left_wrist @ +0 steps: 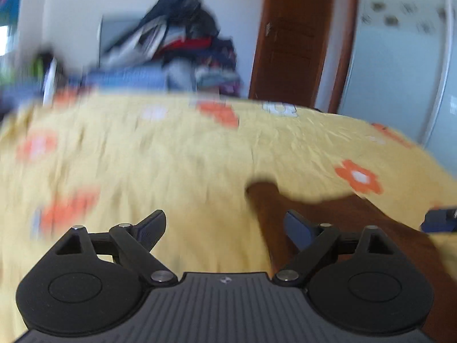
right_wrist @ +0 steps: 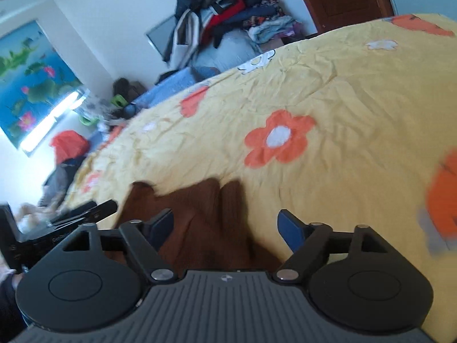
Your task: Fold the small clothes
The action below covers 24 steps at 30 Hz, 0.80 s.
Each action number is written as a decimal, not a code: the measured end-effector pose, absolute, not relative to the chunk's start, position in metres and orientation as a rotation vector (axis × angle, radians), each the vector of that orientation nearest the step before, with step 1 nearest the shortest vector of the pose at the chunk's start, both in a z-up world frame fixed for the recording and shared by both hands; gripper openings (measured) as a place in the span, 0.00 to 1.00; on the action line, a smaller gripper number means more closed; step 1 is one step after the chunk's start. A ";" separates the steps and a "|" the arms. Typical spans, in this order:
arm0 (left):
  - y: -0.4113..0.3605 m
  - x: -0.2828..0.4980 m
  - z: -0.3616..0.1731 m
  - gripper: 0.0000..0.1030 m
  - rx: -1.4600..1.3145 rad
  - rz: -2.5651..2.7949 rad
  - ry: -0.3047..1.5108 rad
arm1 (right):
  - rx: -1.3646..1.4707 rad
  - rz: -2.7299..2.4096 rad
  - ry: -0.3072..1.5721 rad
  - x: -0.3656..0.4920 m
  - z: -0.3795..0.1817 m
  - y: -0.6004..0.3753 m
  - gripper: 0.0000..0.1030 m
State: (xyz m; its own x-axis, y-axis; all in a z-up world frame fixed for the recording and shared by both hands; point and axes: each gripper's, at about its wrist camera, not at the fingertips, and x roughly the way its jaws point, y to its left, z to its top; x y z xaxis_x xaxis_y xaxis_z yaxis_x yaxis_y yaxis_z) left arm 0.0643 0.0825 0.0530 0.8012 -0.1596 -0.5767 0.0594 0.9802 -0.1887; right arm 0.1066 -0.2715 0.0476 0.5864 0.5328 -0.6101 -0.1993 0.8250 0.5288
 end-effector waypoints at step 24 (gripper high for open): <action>0.038 -0.039 0.068 0.46 -0.148 -0.342 0.803 | 0.503 0.547 1.012 -0.008 0.038 -0.263 0.57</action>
